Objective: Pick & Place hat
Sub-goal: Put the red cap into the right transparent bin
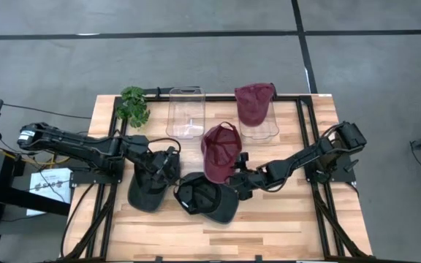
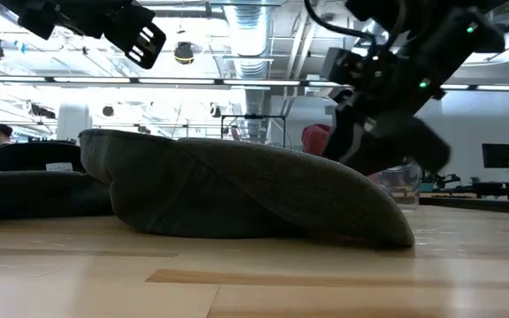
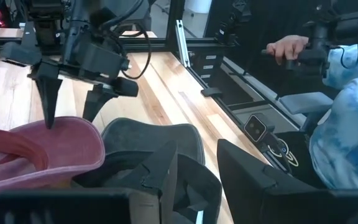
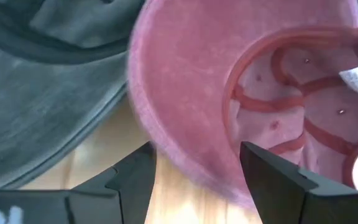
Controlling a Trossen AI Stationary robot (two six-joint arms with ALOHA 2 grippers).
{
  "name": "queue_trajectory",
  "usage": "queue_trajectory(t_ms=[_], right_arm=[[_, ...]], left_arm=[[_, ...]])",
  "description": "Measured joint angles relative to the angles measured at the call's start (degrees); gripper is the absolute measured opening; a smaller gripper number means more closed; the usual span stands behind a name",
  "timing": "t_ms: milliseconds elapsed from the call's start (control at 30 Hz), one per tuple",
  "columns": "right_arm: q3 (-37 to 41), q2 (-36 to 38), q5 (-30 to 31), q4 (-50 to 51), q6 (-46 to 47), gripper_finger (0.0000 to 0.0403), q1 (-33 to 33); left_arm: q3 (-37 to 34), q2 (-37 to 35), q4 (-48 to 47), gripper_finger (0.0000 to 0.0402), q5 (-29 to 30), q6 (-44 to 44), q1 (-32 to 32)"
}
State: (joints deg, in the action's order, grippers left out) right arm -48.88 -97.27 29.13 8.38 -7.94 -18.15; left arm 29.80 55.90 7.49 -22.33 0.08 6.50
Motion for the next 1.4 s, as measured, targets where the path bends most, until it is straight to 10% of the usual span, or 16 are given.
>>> queue_trajectory(t_ms=[333, 567, 1033, 1400], right_arm=[[0.0, -0.8, -5.6, 0.0, 1.9, 0.0019, 2.2], [-1.9, 4.7, -5.0, 0.2, 5.3, 0.0007, 0.2], [-4.0, 19.9, 28.5, -11.7, 3.0, 0.0002, -14.6], [-4.0, 11.3, 21.3, -53.0, -16.1, 0.0001, -17.8]], left_arm=[[0.0, 0.0, 0.1, 0.0112, 0.0, -0.4, 0.0], [0.0, 0.0, 0.3, 0.0112, 0.0, -0.4, -0.2], [0.0, 0.0, 0.5, 0.0112, 2.9, 0.5, -0.3], [0.0, 0.0, 0.9, 0.0112, 15.0, 10.7, -0.3]])
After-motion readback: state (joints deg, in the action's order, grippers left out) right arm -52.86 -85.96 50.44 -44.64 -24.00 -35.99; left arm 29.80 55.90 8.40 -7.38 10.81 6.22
